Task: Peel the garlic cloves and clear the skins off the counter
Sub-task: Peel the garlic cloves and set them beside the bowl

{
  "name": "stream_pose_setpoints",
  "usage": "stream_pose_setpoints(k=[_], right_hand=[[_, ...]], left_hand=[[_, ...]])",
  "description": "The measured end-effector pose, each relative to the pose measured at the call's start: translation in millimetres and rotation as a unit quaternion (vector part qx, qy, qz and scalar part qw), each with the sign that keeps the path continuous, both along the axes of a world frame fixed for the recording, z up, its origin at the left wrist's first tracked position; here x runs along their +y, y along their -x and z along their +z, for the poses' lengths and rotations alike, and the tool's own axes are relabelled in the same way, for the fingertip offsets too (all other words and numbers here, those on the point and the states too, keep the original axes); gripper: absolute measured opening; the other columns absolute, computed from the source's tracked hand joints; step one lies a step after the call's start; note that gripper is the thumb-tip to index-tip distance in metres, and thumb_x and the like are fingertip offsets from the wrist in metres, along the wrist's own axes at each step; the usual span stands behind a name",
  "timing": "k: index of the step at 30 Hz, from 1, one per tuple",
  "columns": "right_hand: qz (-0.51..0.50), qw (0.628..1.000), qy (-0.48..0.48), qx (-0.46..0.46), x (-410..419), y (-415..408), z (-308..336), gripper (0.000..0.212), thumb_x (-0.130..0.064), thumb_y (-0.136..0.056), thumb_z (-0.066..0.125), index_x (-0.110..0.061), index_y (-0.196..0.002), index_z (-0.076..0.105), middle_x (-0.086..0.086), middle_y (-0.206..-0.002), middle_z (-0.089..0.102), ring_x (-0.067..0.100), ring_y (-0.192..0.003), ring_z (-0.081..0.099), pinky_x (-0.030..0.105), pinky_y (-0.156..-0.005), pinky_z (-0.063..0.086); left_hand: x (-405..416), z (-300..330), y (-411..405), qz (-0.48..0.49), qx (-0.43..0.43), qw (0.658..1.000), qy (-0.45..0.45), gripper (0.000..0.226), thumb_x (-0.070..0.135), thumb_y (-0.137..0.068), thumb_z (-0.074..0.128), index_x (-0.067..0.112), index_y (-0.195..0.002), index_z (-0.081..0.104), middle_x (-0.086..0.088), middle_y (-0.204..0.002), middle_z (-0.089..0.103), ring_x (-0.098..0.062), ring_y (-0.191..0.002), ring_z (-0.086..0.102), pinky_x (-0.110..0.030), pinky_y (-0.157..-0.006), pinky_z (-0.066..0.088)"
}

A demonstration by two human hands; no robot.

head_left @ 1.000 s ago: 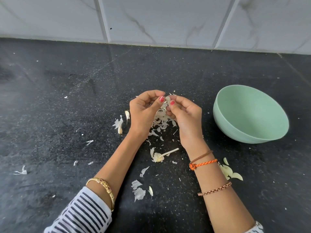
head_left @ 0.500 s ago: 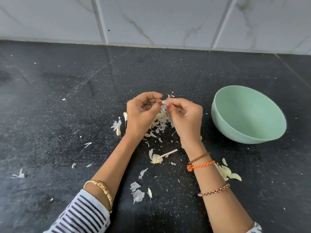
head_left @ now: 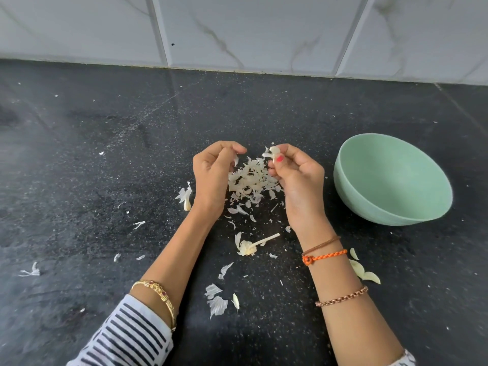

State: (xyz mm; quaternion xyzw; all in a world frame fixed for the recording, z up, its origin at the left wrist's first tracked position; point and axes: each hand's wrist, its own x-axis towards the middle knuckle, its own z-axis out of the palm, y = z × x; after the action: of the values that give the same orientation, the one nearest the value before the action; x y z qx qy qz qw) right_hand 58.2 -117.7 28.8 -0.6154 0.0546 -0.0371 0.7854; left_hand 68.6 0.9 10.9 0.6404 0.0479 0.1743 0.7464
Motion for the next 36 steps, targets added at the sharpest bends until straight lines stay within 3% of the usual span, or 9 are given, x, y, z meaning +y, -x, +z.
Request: stream_pose_setpoints(k=[3, 4, 8, 12, 20, 25, 29, 36], right_hand=[[0.01, 1.0, 0.007, 0.016, 3.0, 1.7, -1.9, 0.016, 0.003, -0.09, 0.053, -0.01, -0.09, 0.063, 0.0, -0.075, 0.062, 0.001, -0.064, 0.058, 0.014, -0.063, 0.049], [0.01, 1.0, 0.009, 0.016, 3.9, 2.2, -2.3, 0.015, 0.003, -0.089, 0.054, -0.01, -0.09, 0.063, -0.001, -0.074, 0.063, 0.001, -0.064, 0.059, 0.014, -0.062, 0.05], [0.022, 0.999, 0.028, 0.003, 4.5, 3.3, -2.2, 0.013, 0.001, -0.086, 0.061, -0.011, -0.088, 0.064, 0.0, -0.075, 0.065, 0.001, -0.067, 0.06, 0.015, -0.064, 0.05], [0.041, 0.998, 0.049, -0.005, 5.2, 4.5, -2.5, 0.015, 0.001, -0.083, 0.064, -0.012, -0.089, 0.065, 0.0, -0.08, 0.066, -0.001, -0.07, 0.062, 0.014, -0.065, 0.05], [0.057, 0.998, 0.032, 0.0, 3.6, 5.7, -1.2, 0.018, 0.003, -0.081, 0.064, -0.013, -0.088, 0.067, -0.001, -0.08, 0.068, 0.0, -0.07, 0.064, 0.014, -0.065, 0.051], [0.076, 0.997, 0.014, 0.011, 3.5, 6.1, -2.4, 0.018, 0.005, -0.081, 0.063, -0.011, -0.087, 0.067, -0.005, -0.074, 0.068, -0.001, -0.065, 0.063, 0.013, -0.061, 0.049], [0.099, 0.995, -0.003, 0.022, 1.3, 6.2, -2.7, 0.018, 0.007, -0.08, 0.061, -0.01, -0.085, 0.066, -0.009, -0.061, 0.067, 0.0, -0.06, 0.062, 0.014, -0.059, 0.049], [0.088, 0.995, -0.01, 0.039, 3.2, 5.4, -1.5, 0.019, 0.008, -0.08, 0.061, -0.011, -0.08, 0.065, -0.009, -0.058, 0.066, 0.0, -0.056, 0.06, 0.015, -0.057, 0.049]], left_hand=[[-3.5, -1.1, 2.5, -0.032, -0.016, 0.999, -0.032, 0.033, 0.022, -0.083, 0.055, 0.027, -0.052, 0.064, -0.001, -0.055, 0.053, -0.006, -0.051, 0.039, -0.014, -0.053, 0.035], [-5.6, -1.4, 3.8, -0.04, -0.032, 0.998, -0.044, 0.031, 0.022, -0.086, 0.058, 0.027, -0.055, 0.065, -0.003, -0.056, 0.052, -0.007, -0.052, 0.04, -0.014, -0.054, 0.035], [-7.2, -4.6, 4.3, -0.049, -0.081, 0.993, -0.064, 0.012, 0.01, -0.086, 0.061, 0.021, -0.082, 0.062, 0.016, -0.068, 0.062, 0.004, -0.066, 0.053, -0.012, -0.064, 0.042], [-7.1, -3.4, 5.3, -0.062, -0.074, 0.993, -0.073, 0.017, 0.003, -0.088, 0.058, 0.02, -0.092, 0.057, 0.009, -0.075, 0.058, 0.005, -0.067, 0.055, -0.011, -0.061, 0.043], [-6.5, -4.5, 4.3, -0.065, -0.078, 0.991, -0.084, 0.021, 0.001, -0.088, 0.058, 0.022, -0.09, 0.057, 0.01, -0.077, 0.057, 0.006, -0.068, 0.053, -0.011, -0.062, 0.043], [-3.5, -7.6, 1.5, -0.074, -0.075, 0.993, -0.054, 0.021, -0.001, -0.087, 0.058, 0.02, -0.088, 0.058, 0.022, -0.068, 0.061, 0.004, -0.067, 0.054, -0.013, -0.065, 0.045], [-3.2, -6.7, 1.9, -0.106, -0.067, 0.992, -0.017, 0.016, 0.0, -0.086, 0.058, 0.016, -0.086, 0.059, 0.017, -0.066, 0.062, 0.002, -0.064, 0.056, -0.015, -0.065, 0.047], [-6.8, -7.6, 1.5, -0.112, -0.067, 0.991, 0.001, 0.016, -0.003, -0.087, 0.056, 0.014, -0.086, 0.055, 0.016, -0.063, 0.062, 0.003, -0.061, 0.056, -0.014, -0.063, 0.048]])
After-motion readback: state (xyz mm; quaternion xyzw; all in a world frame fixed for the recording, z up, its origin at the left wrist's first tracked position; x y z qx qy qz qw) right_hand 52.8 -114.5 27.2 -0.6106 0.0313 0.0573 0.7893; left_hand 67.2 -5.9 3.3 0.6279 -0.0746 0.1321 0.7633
